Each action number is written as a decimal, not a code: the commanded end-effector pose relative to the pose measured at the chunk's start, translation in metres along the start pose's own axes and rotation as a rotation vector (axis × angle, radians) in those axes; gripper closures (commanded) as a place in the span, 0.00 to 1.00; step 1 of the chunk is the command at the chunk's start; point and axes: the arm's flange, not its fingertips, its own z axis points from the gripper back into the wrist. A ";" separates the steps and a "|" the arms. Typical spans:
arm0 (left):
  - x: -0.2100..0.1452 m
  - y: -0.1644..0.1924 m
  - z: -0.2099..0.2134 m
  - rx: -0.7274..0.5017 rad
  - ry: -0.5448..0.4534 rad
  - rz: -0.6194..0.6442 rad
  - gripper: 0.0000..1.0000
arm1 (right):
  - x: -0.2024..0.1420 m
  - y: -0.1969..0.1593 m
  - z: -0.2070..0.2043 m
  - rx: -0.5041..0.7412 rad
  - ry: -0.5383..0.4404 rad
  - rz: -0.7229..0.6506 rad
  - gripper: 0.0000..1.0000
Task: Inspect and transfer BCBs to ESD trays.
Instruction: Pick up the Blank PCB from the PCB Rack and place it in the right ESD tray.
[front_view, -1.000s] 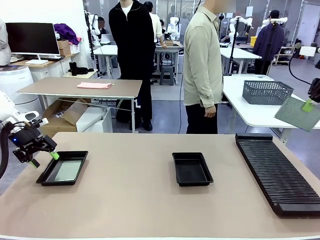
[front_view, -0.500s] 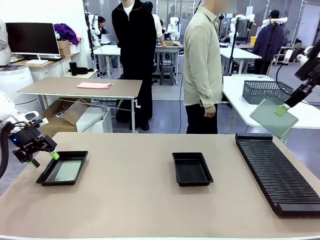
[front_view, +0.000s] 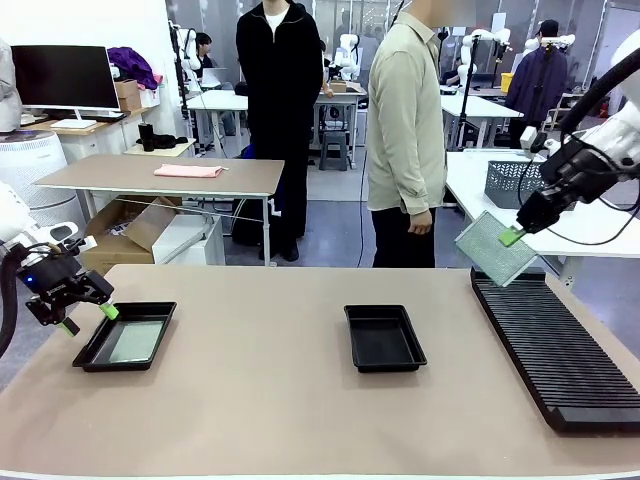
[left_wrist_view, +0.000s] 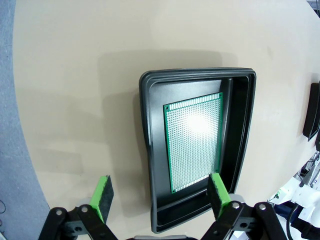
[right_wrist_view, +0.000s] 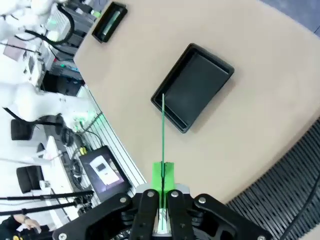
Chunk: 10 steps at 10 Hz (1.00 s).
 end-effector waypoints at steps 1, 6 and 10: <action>0.000 0.001 0.001 0.000 -0.005 -0.004 0.00 | 0.004 -0.002 -0.021 0.028 -0.054 -0.130 0.98; 0.000 0.001 0.001 0.000 -0.005 -0.004 0.00 | 0.004 -0.010 -0.079 0.051 -0.118 -0.312 0.98; 0.000 0.001 0.001 0.000 -0.005 -0.004 0.00 | 0.005 -0.011 -0.133 0.058 -0.149 -0.380 0.98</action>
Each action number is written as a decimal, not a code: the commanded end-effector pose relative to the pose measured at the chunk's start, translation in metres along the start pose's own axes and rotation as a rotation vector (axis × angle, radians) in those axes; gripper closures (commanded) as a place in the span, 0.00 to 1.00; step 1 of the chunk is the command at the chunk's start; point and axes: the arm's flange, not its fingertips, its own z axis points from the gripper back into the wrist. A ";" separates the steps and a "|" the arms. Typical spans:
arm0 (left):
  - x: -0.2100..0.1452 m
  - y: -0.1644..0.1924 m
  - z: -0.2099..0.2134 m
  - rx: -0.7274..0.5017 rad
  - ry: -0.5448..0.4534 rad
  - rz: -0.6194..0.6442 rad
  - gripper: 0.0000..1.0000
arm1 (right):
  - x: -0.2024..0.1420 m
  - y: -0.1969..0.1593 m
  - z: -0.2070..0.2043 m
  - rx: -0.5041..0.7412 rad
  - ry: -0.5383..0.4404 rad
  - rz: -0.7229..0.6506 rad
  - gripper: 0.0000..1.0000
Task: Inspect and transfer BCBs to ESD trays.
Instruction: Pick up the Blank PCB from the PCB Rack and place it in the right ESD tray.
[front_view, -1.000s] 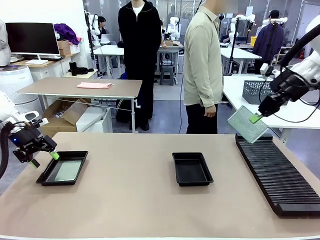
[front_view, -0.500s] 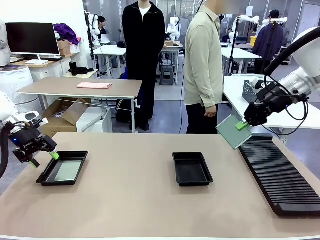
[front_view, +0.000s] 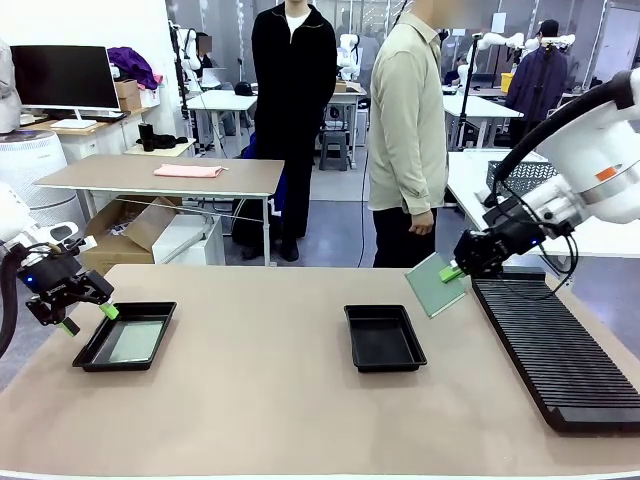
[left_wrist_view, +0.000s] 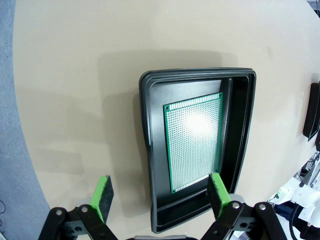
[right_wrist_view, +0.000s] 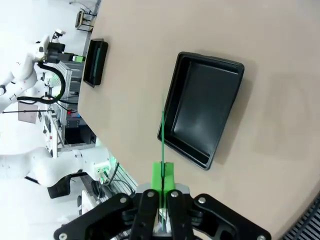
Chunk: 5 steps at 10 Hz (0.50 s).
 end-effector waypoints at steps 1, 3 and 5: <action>0.000 0.001 0.001 0.000 -0.005 -0.004 0.00 | 0.001 0.003 -0.029 0.003 -0.042 -0.058 0.98; 0.000 0.001 0.001 0.000 -0.005 -0.004 0.00 | 0.002 -0.005 -0.055 0.025 -0.045 -0.091 0.98; 0.000 0.001 0.001 0.000 -0.005 -0.004 0.00 | 0.003 -0.009 -0.081 0.043 -0.039 -0.121 0.98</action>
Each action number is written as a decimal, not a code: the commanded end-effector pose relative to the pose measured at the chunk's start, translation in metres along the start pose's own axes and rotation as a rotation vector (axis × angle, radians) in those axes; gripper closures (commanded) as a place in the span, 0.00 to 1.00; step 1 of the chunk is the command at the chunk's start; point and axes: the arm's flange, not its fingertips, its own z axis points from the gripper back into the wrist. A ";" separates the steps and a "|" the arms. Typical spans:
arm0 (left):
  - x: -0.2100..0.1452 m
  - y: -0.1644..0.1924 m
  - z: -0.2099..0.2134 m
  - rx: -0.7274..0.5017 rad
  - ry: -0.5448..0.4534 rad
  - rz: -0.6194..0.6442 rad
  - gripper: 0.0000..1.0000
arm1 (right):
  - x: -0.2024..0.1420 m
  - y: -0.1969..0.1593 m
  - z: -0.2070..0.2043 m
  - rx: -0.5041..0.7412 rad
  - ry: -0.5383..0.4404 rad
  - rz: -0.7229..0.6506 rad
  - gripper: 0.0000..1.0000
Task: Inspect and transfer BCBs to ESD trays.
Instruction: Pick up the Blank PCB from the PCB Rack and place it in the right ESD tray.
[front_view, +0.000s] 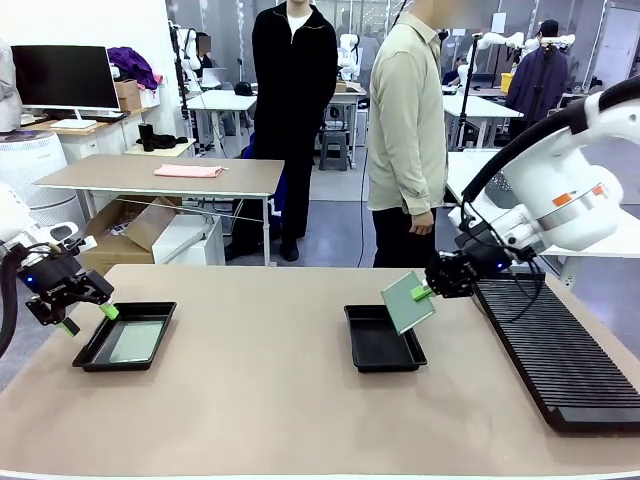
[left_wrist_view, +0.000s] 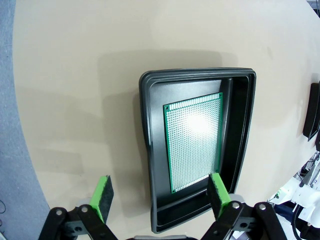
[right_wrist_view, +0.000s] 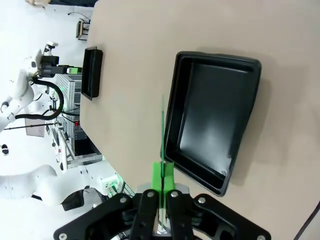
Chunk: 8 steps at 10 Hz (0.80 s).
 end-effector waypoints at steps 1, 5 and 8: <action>0.000 0.001 0.001 0.000 -0.005 -0.004 0.00 | 0.002 -0.001 -0.023 0.016 -0.030 -0.031 0.98; 0.000 0.001 0.001 0.000 -0.005 -0.004 0.00 | -0.002 -0.014 -0.058 0.046 -0.057 -0.068 0.98; 0.000 0.001 0.001 0.000 -0.005 -0.004 0.00 | -0.001 -0.027 -0.073 0.071 -0.074 -0.076 0.98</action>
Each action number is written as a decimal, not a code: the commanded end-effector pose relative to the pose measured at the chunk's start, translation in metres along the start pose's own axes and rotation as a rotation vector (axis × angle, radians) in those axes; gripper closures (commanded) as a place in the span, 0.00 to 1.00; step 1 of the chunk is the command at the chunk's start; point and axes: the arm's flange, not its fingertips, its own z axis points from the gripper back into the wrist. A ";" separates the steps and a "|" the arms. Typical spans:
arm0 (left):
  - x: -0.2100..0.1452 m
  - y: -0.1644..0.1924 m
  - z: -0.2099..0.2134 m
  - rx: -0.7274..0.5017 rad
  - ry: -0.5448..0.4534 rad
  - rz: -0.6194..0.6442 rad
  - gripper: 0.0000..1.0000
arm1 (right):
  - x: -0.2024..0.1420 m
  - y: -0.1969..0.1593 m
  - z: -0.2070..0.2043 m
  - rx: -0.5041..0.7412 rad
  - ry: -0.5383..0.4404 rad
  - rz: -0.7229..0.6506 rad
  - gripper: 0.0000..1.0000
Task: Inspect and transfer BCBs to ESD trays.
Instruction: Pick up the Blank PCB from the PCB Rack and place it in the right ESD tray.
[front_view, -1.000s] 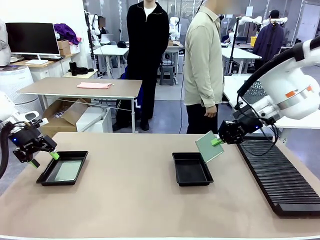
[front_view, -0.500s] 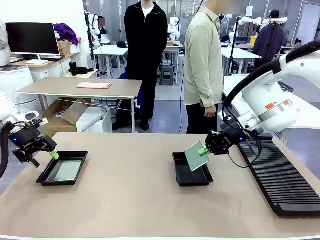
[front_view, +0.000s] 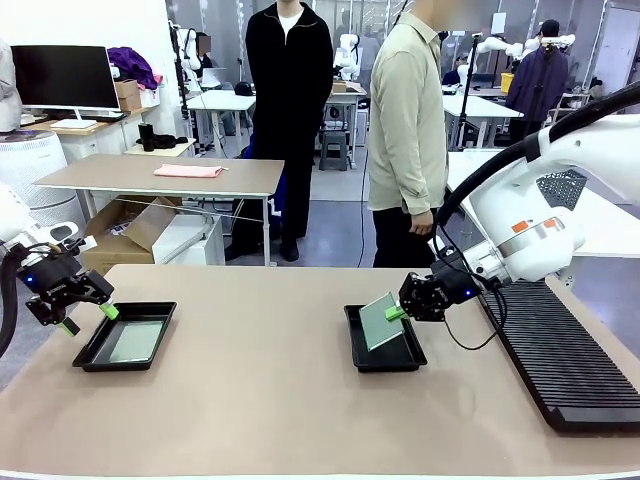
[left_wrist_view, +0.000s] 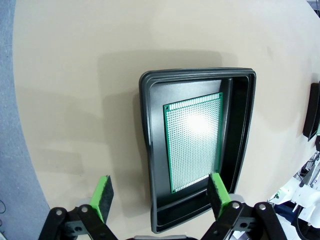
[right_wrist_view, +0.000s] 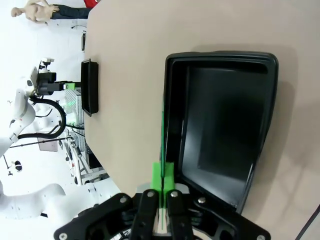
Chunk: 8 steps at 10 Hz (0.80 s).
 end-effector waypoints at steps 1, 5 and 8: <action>0.000 0.001 0.001 0.000 -0.005 -0.004 0.00 | 0.003 -0.011 -0.016 0.024 -0.036 0.013 0.98; 0.000 0.001 0.001 0.000 -0.005 -0.004 0.00 | 0.007 -0.031 -0.029 0.055 -0.030 -0.006 0.98; 0.000 0.001 0.001 0.000 -0.005 -0.004 0.00 | 0.007 -0.037 -0.034 0.047 -0.025 -0.040 0.98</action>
